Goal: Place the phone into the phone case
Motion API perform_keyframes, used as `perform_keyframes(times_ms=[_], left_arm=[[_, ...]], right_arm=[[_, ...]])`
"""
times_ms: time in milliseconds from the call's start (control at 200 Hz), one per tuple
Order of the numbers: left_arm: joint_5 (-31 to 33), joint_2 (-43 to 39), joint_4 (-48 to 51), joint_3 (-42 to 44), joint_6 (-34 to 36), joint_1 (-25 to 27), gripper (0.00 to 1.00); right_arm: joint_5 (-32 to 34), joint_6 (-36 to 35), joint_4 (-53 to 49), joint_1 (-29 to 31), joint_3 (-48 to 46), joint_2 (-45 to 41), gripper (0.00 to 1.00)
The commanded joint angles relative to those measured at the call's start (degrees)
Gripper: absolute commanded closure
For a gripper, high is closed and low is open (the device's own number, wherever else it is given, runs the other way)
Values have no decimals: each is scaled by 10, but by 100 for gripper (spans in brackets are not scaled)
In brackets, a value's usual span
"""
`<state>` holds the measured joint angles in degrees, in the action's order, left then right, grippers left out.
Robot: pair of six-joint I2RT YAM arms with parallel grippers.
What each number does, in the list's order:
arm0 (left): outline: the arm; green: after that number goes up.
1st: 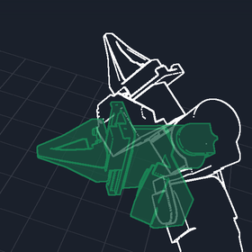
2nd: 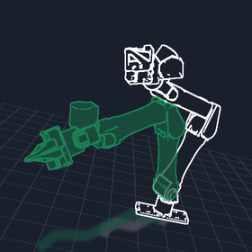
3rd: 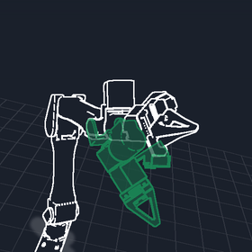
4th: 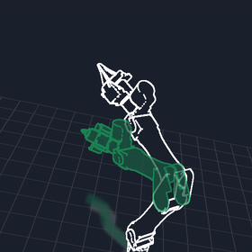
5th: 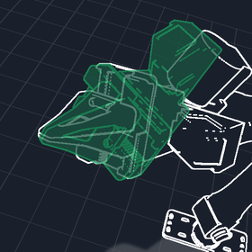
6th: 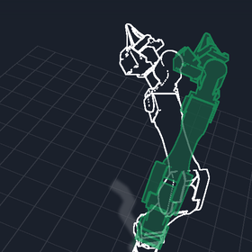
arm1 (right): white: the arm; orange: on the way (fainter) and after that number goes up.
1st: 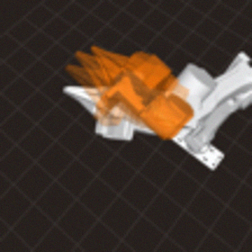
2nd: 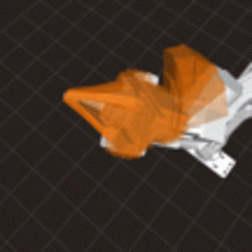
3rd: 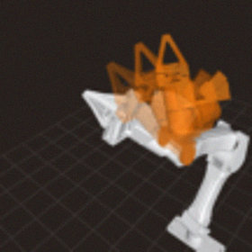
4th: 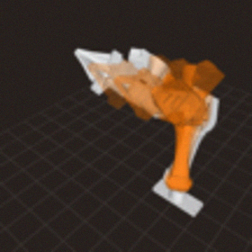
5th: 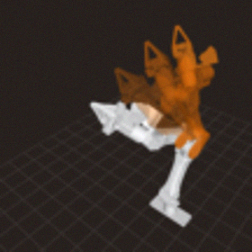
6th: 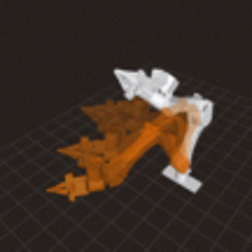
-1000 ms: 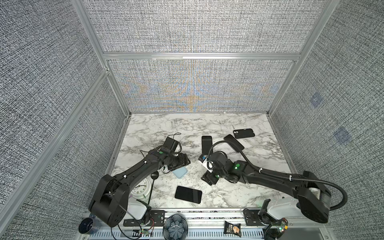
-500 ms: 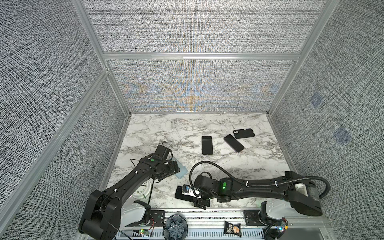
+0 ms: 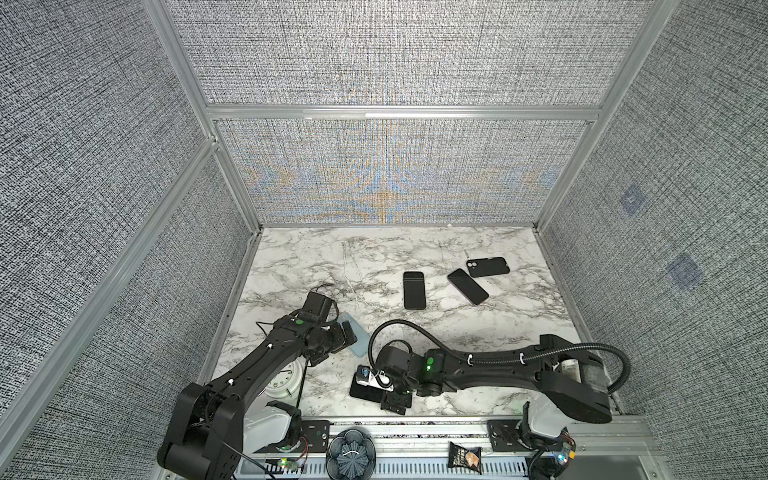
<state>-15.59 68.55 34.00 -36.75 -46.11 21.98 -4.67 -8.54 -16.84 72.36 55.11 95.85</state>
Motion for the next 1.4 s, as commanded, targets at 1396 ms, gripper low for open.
perform_keyframes(times_ms=[1396], left_arm=[[-16,6,-31,7,-2,-17,1]], right_arm=[[-9,8,-85,-23,40,58,11]])
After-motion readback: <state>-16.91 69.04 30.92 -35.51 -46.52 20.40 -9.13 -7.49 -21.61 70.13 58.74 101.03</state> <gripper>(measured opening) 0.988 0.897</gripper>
